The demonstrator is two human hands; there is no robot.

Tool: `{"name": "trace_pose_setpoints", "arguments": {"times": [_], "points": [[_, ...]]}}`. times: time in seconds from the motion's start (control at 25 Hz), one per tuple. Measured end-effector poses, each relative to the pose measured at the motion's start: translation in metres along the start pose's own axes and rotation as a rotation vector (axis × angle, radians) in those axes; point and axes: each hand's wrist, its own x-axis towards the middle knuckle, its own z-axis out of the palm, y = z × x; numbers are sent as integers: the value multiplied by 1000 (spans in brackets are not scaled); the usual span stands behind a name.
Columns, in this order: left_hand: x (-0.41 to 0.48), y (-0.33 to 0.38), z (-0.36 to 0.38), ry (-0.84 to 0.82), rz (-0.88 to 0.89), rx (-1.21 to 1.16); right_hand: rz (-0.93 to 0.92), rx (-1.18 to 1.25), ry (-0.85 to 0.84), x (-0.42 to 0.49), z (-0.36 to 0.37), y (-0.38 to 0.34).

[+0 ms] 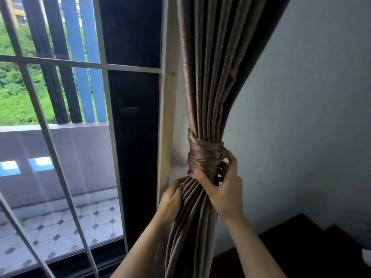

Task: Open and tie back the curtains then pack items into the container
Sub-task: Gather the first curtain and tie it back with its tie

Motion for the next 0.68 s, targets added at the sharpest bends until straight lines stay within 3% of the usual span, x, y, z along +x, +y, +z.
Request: {"name": "trace_pose_setpoints", "arguments": {"times": [0.08, 0.16, 0.4, 0.56, 0.68], "points": [[-18, -5, -16, -4, 3, -88, 29, 92, -87, -21, 6, 17], [-33, -9, -29, 38, 63, -6, 41, 99, -127, -42, 11, 32], [-47, -6, -36, -32, 179, 361, -22, -72, 64, -68, 26, 35], [-43, -9, -37, -118, 185, 441, 7, -108, 61, -61, 25, 36], [-41, -12, -38, -13, 206, 535, 7, -119, 8, -58, 27, 39]]}}
